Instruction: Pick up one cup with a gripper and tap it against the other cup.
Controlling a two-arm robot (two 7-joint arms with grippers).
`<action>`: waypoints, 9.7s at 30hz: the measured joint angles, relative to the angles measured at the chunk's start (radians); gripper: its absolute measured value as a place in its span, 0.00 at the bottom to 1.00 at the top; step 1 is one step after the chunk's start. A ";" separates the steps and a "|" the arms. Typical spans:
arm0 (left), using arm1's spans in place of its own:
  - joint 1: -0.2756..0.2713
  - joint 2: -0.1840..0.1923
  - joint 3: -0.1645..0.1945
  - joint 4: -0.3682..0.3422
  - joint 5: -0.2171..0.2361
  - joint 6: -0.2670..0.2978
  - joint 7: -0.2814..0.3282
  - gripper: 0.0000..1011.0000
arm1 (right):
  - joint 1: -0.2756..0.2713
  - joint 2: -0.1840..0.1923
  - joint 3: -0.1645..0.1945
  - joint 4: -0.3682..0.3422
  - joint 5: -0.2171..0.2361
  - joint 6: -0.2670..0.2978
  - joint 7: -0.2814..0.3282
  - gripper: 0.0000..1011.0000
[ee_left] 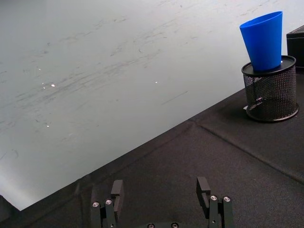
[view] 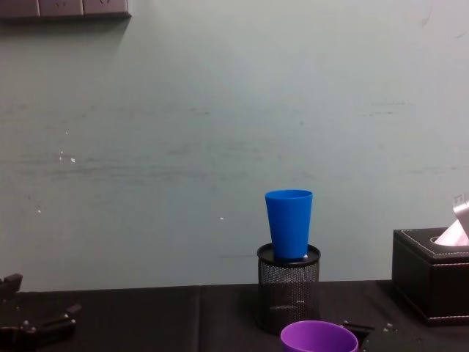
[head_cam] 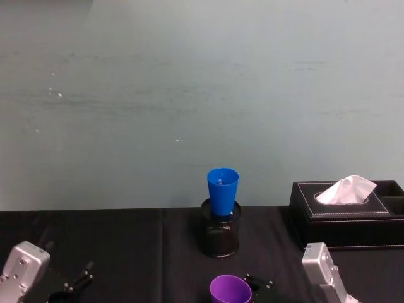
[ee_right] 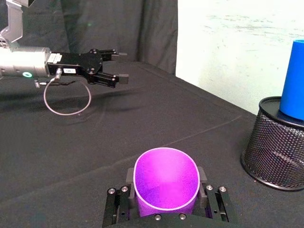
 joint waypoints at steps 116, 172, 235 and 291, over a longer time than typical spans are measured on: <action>0.000 0.000 0.000 0.000 0.000 0.000 0.000 0.99 | 0.142 0.138 -0.052 -0.252 0.127 0.275 0.027 0.72; 0.000 0.000 0.000 0.000 0.000 0.000 0.000 0.99 | 0.142 0.138 -0.052 -0.252 0.127 0.274 0.027 0.72; 0.000 0.000 0.000 0.000 0.000 0.000 0.000 0.99 | 0.217 0.063 -0.062 -0.078 0.113 0.218 0.014 0.72; 0.000 0.000 0.000 0.000 0.000 0.000 0.000 0.99 | 0.485 -0.203 0.028 0.512 0.000 0.051 0.046 0.72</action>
